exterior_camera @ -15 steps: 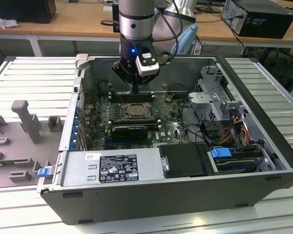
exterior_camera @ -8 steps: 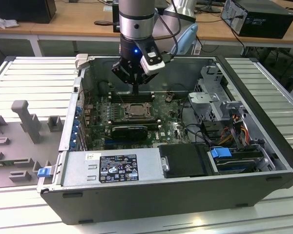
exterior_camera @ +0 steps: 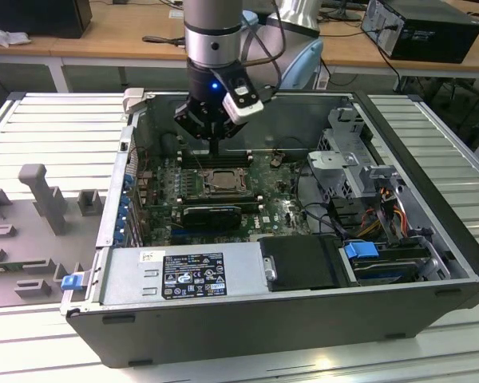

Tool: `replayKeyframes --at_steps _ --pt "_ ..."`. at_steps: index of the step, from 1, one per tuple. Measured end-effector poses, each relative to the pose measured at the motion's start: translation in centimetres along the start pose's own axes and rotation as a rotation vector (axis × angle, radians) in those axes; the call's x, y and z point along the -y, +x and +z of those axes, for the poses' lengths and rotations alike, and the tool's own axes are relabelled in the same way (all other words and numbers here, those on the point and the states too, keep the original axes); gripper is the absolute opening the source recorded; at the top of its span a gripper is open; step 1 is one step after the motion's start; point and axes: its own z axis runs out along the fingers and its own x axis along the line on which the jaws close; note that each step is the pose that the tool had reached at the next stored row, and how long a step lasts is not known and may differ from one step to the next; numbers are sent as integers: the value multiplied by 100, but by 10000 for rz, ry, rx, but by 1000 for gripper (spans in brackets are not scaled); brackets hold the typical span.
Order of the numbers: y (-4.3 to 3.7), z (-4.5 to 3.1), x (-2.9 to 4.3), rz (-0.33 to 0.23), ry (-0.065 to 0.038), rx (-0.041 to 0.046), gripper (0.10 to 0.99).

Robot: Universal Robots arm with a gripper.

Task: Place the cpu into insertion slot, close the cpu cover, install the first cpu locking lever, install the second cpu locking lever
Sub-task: 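Install the first cpu locking lever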

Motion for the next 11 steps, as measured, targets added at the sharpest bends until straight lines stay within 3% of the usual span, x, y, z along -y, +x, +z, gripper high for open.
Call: replayKeyframes --at_steps 1,3,6,11 --pt "102 6 0 0 0 0 106" --pt "232 12 0 1 -1 1 106" --pt "348 22 1 0 0 0 106" --pt "431 50 -1 -1 -4 0 106"
